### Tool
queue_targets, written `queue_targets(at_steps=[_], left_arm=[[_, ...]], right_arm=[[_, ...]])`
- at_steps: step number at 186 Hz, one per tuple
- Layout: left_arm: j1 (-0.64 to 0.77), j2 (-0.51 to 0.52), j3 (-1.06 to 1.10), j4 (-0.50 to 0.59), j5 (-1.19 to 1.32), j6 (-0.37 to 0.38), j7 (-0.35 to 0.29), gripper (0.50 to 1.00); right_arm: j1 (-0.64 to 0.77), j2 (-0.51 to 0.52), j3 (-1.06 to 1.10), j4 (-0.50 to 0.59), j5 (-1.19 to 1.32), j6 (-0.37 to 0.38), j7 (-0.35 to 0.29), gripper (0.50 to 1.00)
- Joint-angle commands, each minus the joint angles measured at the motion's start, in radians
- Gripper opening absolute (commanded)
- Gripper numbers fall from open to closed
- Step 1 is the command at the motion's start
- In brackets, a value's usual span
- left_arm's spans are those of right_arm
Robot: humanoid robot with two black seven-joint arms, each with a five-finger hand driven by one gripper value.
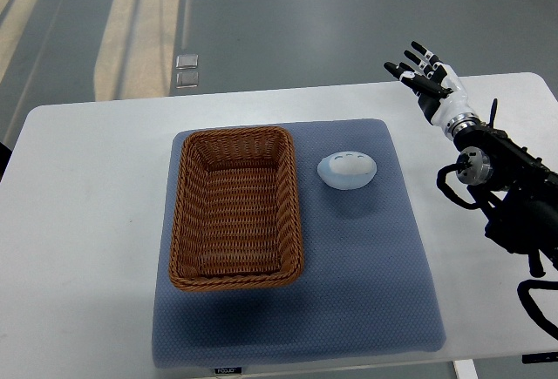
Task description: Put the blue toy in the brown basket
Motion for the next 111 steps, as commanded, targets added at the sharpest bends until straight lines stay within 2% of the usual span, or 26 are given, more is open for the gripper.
queue_targets(at_steps=[1, 111], left_arm=[[0.0, 0.0, 0.0, 0.0, 0.0, 0.0, 0.0, 1.0], [0.0, 0.0, 0.0, 0.0, 0.0, 0.0, 0.0, 1.0]], right_arm=[[0.001, -0.002, -0.002, 0.001, 0.0, 0.0, 0.001, 0.911], [-0.002, -0.036, -0.003, 0.023, 0.034, -0.003, -0.001, 0.911]])
